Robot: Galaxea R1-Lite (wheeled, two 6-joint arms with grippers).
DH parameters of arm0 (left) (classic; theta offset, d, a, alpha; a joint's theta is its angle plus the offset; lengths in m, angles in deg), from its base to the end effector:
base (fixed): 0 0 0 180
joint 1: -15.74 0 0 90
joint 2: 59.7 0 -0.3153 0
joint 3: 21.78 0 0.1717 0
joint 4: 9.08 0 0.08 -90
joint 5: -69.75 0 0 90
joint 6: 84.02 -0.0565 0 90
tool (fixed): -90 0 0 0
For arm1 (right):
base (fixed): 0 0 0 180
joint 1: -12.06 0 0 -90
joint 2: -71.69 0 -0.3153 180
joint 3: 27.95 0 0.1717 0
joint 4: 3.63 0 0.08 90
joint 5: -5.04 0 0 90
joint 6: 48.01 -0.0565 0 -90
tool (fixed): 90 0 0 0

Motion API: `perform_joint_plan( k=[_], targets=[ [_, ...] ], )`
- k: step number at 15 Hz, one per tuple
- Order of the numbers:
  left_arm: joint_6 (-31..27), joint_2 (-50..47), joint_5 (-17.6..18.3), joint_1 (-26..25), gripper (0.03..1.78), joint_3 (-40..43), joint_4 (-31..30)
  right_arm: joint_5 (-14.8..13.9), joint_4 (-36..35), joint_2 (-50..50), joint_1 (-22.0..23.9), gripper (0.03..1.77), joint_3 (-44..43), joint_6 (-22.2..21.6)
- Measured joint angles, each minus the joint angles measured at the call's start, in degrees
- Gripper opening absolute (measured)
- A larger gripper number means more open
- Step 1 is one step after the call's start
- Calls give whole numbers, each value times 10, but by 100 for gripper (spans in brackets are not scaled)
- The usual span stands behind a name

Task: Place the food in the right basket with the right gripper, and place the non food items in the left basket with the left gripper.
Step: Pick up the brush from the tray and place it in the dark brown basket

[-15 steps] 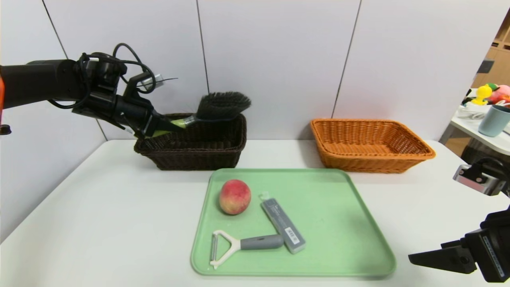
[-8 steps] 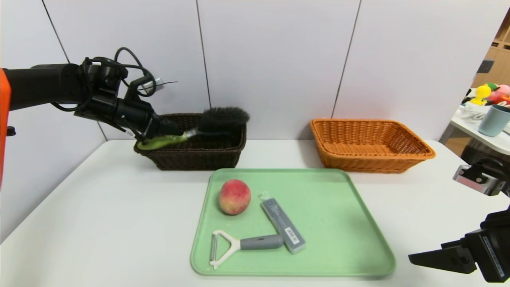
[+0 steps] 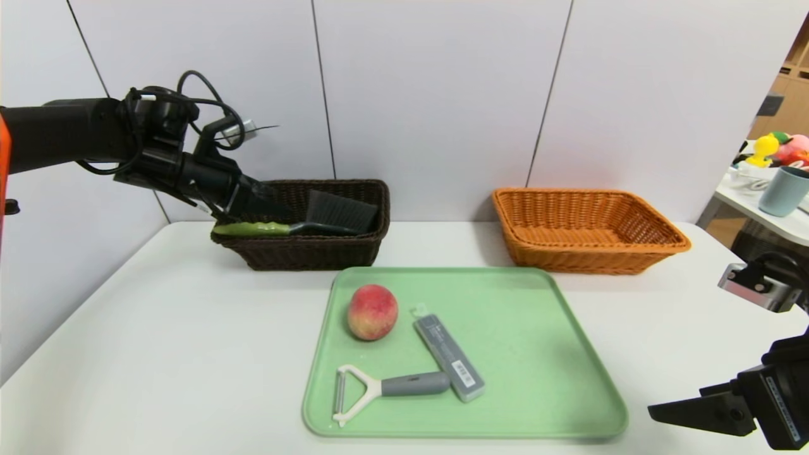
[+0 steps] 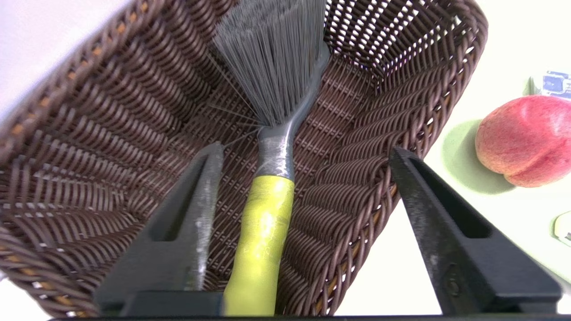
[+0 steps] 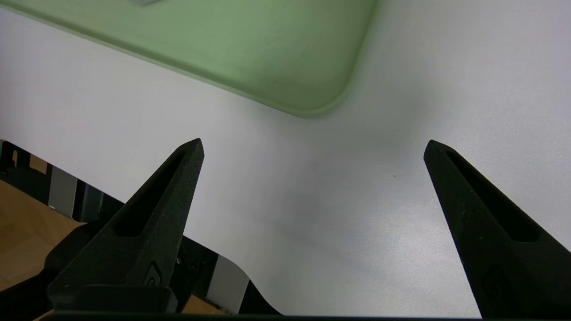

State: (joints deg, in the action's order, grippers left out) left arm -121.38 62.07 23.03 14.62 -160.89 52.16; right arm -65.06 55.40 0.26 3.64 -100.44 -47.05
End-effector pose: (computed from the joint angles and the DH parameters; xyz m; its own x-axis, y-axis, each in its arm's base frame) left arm 0.4179 -0.0306 0.2352 0.5379 -0.6752 -0.5048 0.8019 0.5944 0.0594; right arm 0.1375 0.0398 0.1892 0.4435 0.4097 -0.7971 -0.3303 0.9015 0.2796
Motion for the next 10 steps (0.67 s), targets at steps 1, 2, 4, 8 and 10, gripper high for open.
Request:
perform_joint_plan(
  k=[1, 2, 4, 8, 10],
  targets=[
    [2, -8, 0, 0, 140, -1, -1, 0, 0, 0, 0, 171, 0, 0],
    [2, -20, -1, 0, 144, -1, -1, 0, 0, 0, 0, 171, 0, 0],
    [13, -45, -1, 3, 149, -1, 11, 0, 0, 2, 0, 171, 0, 0],
    [138, -97, -2, 39, 158, 11, 55, -1, -1, 8, 0, 171, -6, 0],
    [191, -123, -10, 62, 161, 37, 63, -1, 0, 13, 0, 171, -8, -1]
  ],
)
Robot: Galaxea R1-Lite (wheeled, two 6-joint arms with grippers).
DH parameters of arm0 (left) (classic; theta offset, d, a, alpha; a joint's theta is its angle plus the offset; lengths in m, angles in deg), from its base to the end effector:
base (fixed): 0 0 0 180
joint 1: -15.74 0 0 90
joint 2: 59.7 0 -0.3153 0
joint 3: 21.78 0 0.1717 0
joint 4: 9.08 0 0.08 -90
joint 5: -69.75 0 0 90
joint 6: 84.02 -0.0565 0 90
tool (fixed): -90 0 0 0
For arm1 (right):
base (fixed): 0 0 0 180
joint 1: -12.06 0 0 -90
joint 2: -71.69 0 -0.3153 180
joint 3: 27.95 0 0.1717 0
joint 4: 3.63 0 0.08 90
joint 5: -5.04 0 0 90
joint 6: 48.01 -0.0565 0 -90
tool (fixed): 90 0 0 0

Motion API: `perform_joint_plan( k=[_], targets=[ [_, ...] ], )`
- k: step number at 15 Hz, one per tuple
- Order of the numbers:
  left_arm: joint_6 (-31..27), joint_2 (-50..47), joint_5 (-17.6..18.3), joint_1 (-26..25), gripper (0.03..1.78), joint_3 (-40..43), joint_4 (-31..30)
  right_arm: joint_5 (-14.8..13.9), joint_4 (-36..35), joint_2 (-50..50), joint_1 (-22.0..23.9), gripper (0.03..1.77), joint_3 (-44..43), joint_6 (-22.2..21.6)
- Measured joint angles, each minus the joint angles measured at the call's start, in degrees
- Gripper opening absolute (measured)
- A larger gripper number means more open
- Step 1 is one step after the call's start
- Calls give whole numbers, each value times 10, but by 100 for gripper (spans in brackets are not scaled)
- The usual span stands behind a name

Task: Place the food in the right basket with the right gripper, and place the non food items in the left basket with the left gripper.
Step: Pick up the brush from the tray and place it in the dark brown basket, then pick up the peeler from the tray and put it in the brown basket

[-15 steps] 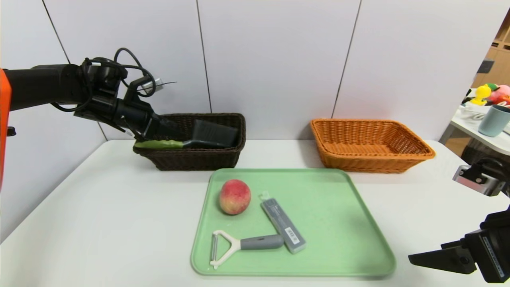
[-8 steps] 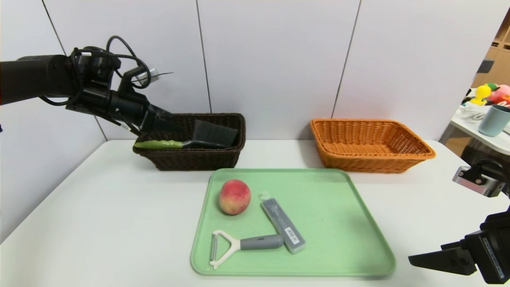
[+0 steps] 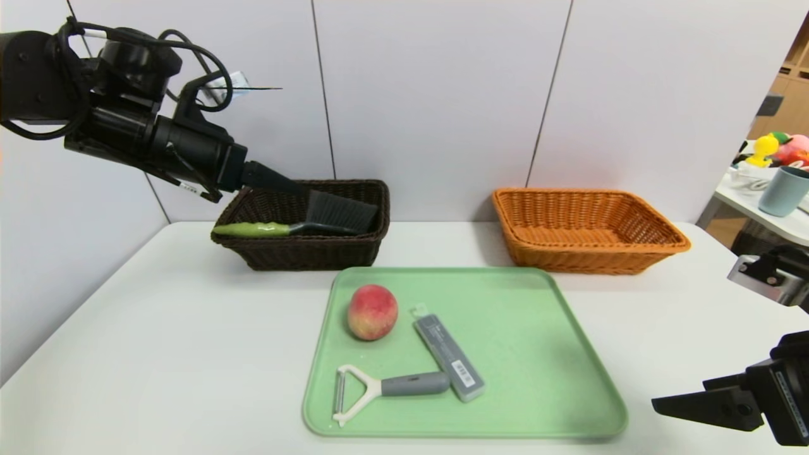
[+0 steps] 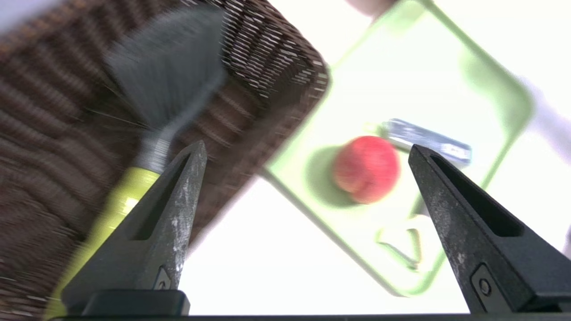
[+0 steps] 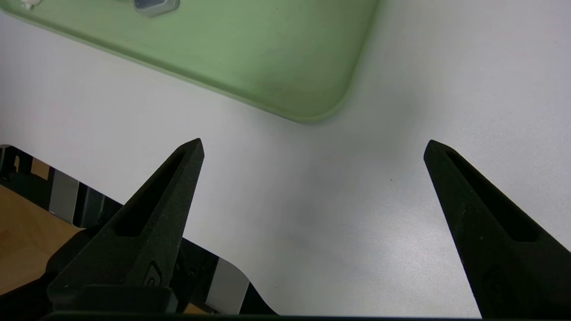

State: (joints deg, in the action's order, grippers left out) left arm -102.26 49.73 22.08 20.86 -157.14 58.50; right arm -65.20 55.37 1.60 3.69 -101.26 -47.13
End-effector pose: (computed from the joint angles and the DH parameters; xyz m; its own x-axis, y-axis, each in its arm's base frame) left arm 0.3455 -0.0692 0.2915 0.4901 -0.7200 -0.4913 0.7458 0.6381 -0.1912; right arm 0.1347 0.0391 0.1960 0.4744 0.4115 -0.7782 -0.3376 0.9015 0.2709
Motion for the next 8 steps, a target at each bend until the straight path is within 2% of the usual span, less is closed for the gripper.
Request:
perform_joint_plan(
  k=[3, 5, 8],
  targets=[
    [82, -33, -41, 44, 164, 39, 2, 0, 0, 6, 0, 171, -2, 0],
    [110, -54, -71, 76, 165, 71, 2, 0, 1, 11, 1, 171, -1, -1],
    [122, -87, -76, 133, 167, 128, -2, 1, 0, 15, 1, 171, 0, -1]
  ],
)
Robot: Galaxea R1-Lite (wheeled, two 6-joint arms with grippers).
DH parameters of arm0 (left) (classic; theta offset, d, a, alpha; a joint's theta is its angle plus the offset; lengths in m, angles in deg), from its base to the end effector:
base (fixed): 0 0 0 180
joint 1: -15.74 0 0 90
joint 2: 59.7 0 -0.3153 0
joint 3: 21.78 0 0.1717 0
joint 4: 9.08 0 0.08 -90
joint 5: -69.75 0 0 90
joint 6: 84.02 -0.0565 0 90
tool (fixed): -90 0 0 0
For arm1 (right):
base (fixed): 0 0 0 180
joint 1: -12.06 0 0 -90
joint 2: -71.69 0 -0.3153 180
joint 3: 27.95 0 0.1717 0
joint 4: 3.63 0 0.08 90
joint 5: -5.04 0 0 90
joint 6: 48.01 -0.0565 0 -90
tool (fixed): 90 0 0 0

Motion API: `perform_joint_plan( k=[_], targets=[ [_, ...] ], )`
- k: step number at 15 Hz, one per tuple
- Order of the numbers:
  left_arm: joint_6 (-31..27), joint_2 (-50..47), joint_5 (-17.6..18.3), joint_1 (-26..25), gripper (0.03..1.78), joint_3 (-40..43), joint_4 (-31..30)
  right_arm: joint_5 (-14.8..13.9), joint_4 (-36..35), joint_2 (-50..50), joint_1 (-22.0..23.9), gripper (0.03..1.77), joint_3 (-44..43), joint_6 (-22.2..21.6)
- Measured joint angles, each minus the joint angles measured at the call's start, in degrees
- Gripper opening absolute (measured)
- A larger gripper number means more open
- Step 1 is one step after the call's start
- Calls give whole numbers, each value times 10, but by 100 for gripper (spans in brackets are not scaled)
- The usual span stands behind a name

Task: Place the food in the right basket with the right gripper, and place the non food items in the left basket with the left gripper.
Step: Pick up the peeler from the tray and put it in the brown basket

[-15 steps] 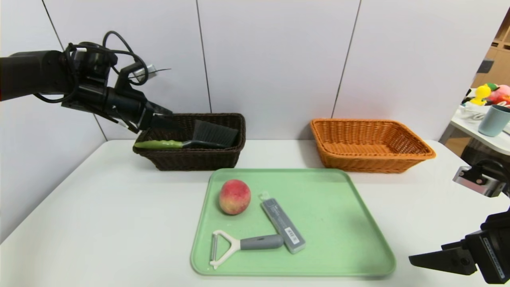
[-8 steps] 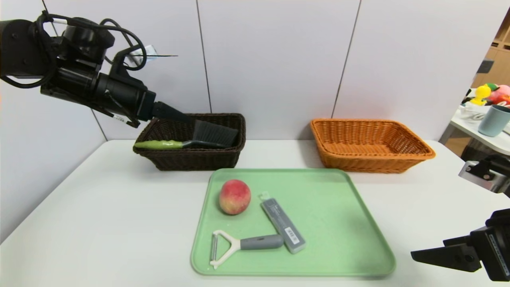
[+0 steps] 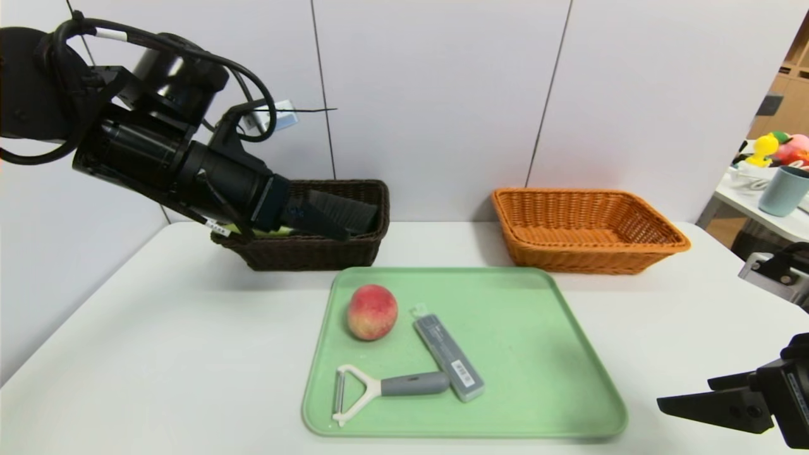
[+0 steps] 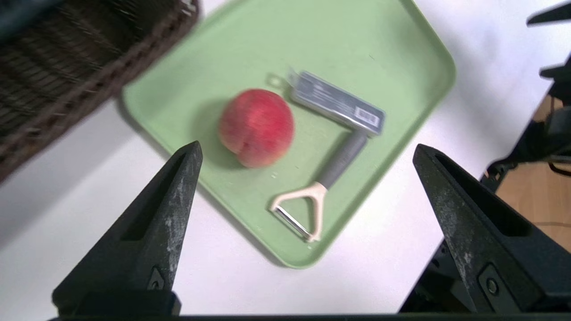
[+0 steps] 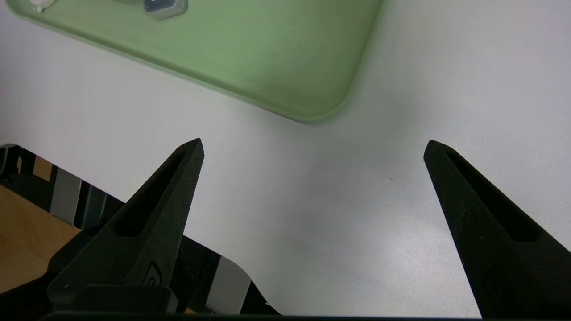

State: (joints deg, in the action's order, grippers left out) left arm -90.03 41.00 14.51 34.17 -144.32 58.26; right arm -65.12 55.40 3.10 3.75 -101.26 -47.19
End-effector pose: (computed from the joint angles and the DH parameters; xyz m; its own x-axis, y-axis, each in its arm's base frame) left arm 0.2806 -0.1275 0.2835 0.3660 -0.7229 -0.5860 0.7062 0.6259 -0.3310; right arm 0.1295 0.0383 0.1995 0.4940 0.4151 -0.7640 -0.3433 0.9004 0.2673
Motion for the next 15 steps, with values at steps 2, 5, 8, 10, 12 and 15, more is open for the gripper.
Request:
perform_joint_plan(
  k=[2, 5, 8, 10, 12, 15],
  targets=[
    [-6, -23, -1, 47, 167, 39, -5, 0, 0, 1, 0, 171, 0, 0],
    [-60, -43, -1, 110, 168, 78, -12, 1, -1, 2, 0, 171, -2, 0],
    [-172, -39, 1, 143, 169, 95, -13, 1, -1, 1, 0, 171, -2, 1],
    [-218, -24, -1, 169, 169, 94, -14, 1, -1, 0, 0, 171, -2, 1],
    [-235, -2, -1, 191, 169, 92, -24, 2, -1, 0, 0, 171, -2, 1],
    [-255, 33, -3, 219, 169, 91, -33, 1, -1, -1, 0, 171, -3, 0]
  ],
)
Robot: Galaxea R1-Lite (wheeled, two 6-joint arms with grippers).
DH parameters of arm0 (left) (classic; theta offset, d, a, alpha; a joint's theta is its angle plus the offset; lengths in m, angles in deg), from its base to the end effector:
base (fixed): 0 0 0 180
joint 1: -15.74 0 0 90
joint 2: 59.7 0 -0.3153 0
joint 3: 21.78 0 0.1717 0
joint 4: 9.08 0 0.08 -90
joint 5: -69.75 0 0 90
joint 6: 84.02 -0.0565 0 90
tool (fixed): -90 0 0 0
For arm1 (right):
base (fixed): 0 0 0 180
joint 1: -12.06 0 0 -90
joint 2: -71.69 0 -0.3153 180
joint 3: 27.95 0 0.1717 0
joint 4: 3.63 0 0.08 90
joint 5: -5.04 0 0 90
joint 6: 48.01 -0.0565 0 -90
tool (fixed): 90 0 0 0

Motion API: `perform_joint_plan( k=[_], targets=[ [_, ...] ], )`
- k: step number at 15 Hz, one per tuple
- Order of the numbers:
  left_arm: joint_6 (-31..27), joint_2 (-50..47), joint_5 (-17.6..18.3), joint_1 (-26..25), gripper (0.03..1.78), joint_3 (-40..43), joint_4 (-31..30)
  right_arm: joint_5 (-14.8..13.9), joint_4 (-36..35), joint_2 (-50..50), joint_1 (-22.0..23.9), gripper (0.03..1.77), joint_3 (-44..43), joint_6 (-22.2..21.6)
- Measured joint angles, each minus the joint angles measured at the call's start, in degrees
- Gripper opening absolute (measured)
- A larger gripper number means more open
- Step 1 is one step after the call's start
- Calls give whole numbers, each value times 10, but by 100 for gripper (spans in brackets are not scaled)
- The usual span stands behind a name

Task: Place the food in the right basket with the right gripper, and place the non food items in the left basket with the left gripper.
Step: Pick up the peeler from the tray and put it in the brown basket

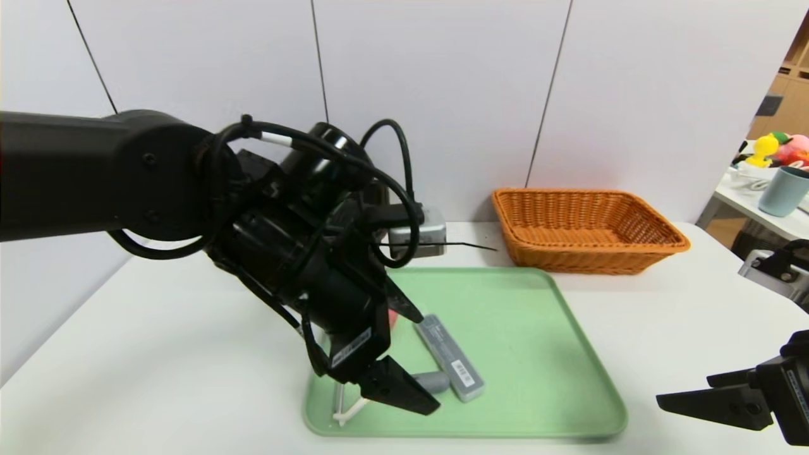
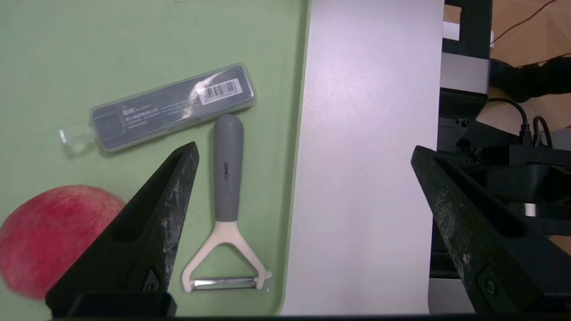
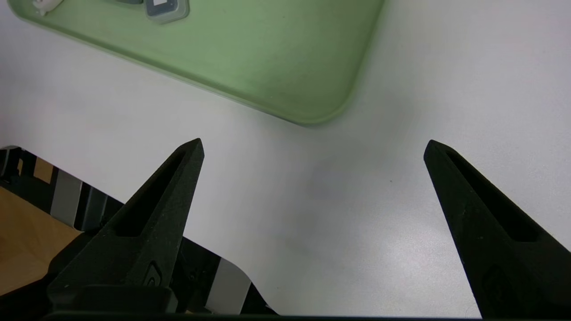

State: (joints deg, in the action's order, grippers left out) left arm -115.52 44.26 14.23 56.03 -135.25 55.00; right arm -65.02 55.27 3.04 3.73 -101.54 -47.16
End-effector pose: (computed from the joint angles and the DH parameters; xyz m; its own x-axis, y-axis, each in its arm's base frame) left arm 0.2225 -0.2305 0.2312 -0.0016 -0.7408 -0.6717 0.9927 0.0799 -0.0904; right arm 0.1304 0.0386 0.2008 0.4978 0.4176 -0.7601 -0.3466 0.8992 0.2670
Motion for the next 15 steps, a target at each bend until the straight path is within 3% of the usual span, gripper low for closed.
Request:
perform_joint_plan(
  k=[4, 10, 15],
  targets=[
    [2, 42, -19, 15, 169, 1, -17, 0, 1, 1, 0, 171, 3, 0],
    [1, 76, -109, 18, 169, 6, -18, -1, 1, 2, 3, 171, 3, 0],
    [3, 91, -118, 25, 169, 7, -27, 0, 1, 3, 3, 171, 4, 0]
  ],
)
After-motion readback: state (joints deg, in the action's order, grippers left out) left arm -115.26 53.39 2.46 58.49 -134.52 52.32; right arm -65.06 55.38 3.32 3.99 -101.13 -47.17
